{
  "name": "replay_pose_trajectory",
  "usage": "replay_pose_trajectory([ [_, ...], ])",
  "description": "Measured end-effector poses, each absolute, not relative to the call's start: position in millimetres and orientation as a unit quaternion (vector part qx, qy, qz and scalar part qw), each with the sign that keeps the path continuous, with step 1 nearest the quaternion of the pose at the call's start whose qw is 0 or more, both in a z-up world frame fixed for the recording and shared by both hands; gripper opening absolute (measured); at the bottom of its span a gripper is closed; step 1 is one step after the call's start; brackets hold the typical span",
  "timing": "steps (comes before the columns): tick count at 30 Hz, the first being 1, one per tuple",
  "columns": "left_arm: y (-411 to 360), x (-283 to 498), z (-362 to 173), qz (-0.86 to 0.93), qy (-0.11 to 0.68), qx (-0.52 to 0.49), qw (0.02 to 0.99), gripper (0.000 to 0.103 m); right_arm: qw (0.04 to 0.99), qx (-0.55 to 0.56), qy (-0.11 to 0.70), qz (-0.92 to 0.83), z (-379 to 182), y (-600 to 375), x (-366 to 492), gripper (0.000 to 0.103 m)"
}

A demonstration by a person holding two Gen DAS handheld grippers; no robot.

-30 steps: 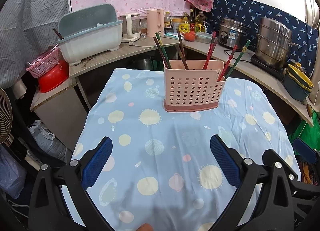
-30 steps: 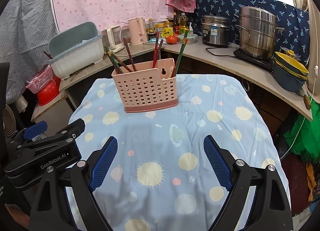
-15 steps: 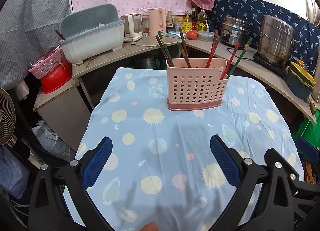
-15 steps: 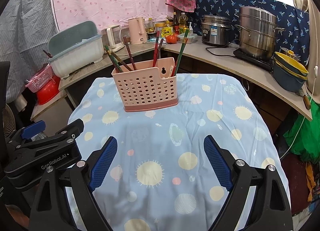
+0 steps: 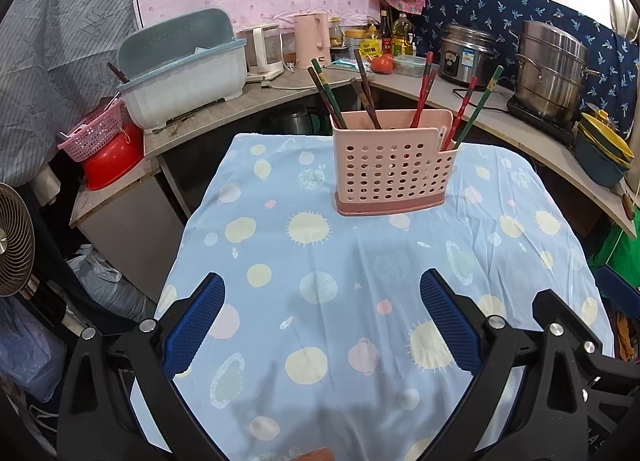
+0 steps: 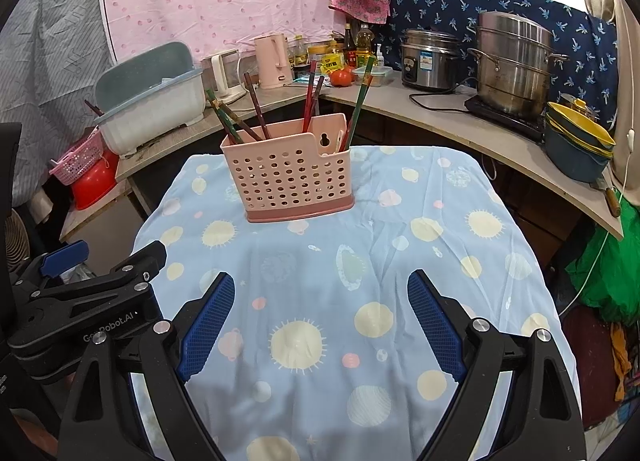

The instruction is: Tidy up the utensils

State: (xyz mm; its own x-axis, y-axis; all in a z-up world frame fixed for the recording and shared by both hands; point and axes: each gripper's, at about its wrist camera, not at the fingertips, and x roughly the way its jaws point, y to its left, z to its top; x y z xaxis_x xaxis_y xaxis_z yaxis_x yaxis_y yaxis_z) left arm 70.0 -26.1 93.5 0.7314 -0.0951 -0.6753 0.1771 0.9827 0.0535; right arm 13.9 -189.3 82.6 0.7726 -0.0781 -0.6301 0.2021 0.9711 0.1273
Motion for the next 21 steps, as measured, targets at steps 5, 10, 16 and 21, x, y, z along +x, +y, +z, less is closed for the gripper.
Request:
replay_pose_trajectory([
  [5,-26.6,70.1,92.4,-0.071,0.362,0.06,0.928,0.094,0.936,0.095,0.33,-0.075,81.6,-189.7,13.7,0.085],
  [10,-22.8,71.4,89.2,-0.066,0.369,0.046,0.926,0.094,0.936,0.095,0.331,-0.073,79.5,-189.4,13.2,0.085],
  [16,-22.4,72.3,87.4,-0.056,0.368,0.049,0.927,0.094,0.935,0.094,0.334,-0.072,77.2,-186.5,13.5,0.085],
  [21,-23.7,73.8,87.9,-0.059,0.37,0.054,0.926,0.094,0.935,0.094,0.334,-0.072,77.3,-186.4,13.7,0.085],
])
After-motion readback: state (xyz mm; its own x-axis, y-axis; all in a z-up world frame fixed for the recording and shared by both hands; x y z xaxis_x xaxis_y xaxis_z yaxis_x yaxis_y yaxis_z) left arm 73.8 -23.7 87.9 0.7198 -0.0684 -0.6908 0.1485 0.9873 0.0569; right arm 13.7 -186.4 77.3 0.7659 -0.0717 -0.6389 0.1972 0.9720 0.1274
